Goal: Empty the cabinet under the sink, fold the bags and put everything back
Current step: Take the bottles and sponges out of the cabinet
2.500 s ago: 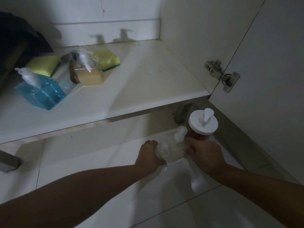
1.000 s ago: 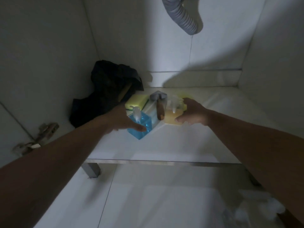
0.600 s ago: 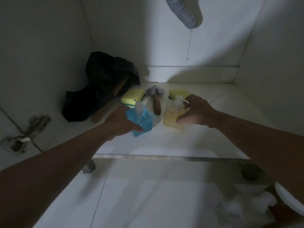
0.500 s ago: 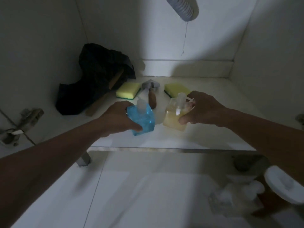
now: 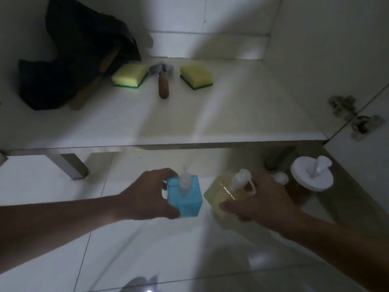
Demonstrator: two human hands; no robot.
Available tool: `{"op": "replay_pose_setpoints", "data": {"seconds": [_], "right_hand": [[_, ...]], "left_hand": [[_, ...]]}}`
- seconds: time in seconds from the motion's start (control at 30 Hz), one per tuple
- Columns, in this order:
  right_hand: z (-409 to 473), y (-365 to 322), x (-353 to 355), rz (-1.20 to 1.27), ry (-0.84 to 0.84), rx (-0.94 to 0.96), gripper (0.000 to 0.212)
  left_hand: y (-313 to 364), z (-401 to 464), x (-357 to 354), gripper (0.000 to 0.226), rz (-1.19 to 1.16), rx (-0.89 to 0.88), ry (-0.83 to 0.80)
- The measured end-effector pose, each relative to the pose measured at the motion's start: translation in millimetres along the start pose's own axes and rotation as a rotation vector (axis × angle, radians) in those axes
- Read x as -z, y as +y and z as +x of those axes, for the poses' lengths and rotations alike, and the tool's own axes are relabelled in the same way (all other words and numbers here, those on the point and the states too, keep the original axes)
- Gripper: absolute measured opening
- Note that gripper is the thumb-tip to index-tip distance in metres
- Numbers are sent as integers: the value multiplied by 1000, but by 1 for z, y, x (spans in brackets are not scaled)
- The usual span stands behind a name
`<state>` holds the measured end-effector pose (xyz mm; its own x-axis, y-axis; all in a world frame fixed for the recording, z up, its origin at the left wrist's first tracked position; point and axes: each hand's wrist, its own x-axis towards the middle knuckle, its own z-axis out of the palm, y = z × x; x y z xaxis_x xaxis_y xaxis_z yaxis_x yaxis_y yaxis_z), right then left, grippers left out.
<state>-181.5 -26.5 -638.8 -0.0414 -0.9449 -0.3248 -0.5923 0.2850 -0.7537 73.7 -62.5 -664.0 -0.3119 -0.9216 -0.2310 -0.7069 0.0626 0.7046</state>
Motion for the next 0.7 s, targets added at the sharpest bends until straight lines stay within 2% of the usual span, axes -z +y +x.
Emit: {"op": "replay_pose_setpoints", "data": {"seconds": [0.07, 0.3, 0.57, 0.7], "right_hand": [[-2, 24, -17, -12, 13, -50, 55], [17, 83, -63, -91, 141, -177, 52], [36, 91, -99, -85, 269, -246, 59], [36, 91, -106, -140, 311, -216, 62]], "left_hand": [[-12, 1, -22, 60, -27, 13, -14], [-43, 16, -83, 66, -29, 63, -72], [-63, 21, -111, 70, -26, 50, -81], [-65, 22, -115, 74, 7, 25, -46]]}}
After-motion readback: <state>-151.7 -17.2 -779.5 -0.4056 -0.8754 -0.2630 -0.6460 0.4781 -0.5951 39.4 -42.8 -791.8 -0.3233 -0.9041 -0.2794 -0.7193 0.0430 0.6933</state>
